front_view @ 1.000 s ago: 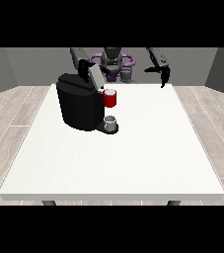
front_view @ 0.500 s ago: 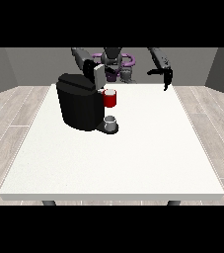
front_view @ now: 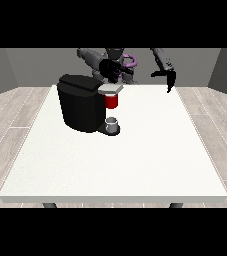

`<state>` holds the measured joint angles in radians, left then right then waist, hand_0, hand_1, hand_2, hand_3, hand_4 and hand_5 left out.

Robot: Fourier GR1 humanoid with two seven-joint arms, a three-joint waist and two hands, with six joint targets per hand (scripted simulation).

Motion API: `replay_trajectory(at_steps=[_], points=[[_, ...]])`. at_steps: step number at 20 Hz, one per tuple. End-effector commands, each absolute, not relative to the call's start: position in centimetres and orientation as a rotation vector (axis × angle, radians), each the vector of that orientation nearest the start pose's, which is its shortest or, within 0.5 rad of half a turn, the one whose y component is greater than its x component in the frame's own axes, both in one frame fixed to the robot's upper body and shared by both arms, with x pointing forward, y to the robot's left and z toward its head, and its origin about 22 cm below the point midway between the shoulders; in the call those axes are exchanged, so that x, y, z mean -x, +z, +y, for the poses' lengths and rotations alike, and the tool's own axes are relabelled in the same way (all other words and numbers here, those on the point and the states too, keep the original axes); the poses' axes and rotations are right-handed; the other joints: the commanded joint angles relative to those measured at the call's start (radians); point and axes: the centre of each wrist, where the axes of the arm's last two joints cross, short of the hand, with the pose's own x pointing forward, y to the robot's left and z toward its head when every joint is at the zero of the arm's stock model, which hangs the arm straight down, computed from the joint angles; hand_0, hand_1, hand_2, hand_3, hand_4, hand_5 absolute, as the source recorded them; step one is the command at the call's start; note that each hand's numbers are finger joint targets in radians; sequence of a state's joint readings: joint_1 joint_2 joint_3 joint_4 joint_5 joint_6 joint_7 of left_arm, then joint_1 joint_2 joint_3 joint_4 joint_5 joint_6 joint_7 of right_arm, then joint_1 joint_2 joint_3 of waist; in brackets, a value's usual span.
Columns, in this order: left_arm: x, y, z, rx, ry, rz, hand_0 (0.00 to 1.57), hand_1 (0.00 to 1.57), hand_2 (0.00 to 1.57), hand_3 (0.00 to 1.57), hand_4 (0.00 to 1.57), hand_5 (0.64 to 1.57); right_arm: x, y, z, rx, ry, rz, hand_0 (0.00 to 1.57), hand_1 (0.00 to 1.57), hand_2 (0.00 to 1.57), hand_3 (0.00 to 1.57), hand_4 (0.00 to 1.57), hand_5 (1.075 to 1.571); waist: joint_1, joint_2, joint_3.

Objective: Insert the coffee pod into the coffee machine and close the lid

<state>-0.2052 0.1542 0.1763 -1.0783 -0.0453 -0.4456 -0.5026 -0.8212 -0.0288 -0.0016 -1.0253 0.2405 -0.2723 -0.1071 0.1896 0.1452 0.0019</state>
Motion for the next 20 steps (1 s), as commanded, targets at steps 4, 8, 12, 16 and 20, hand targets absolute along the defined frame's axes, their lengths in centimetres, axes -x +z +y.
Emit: replay_trajectory(at_steps=[4,8,12,16,20], points=[[-28.7,-5.4,29.4,0.283,-0.250,-1.722,0.00,0.00,0.00,0.00,0.34,1.571,-40.6,14.3,-8.8,0.232,0.412,-2.021,0.00,0.00,0.00,0.00,0.38,1.571,0.022,-0.004,-0.0023],[-28.4,-5.6,31.1,0.271,-0.256,-1.733,0.00,0.00,0.00,0.00,0.35,1.571,-40.8,14.8,-8.5,0.199,0.396,-2.046,0.00,0.00,0.00,0.00,0.39,1.571,0.027,0.011,-0.0022],[-28.8,-5.4,29.5,0.280,-0.244,-1.698,0.00,0.00,0.00,0.00,0.32,1.571,-40.1,12.0,-8.6,0.124,0.463,-2.017,0.00,0.00,0.00,0.00,0.39,1.571,0.019,-0.026,-0.0019],[-29.1,-6.3,29.9,0.290,-0.198,-1.710,0.00,0.00,0.00,0.00,0.39,1.571,-38.9,11.2,-7.2,0.048,0.562,-2.033,0.00,0.00,0.00,0.00,0.49,1.571,-0.004,-0.012,-0.0022],[-28.2,-7.0,30.4,0.313,-0.262,-1.696,0.00,0.00,0.00,0.00,0.30,1.571,-35.4,6.9,-6.2,-0.122,0.674,-2.033,0.00,0.00,0.00,0.00,0.49,1.571,0.022,-0.043,-0.0021]])
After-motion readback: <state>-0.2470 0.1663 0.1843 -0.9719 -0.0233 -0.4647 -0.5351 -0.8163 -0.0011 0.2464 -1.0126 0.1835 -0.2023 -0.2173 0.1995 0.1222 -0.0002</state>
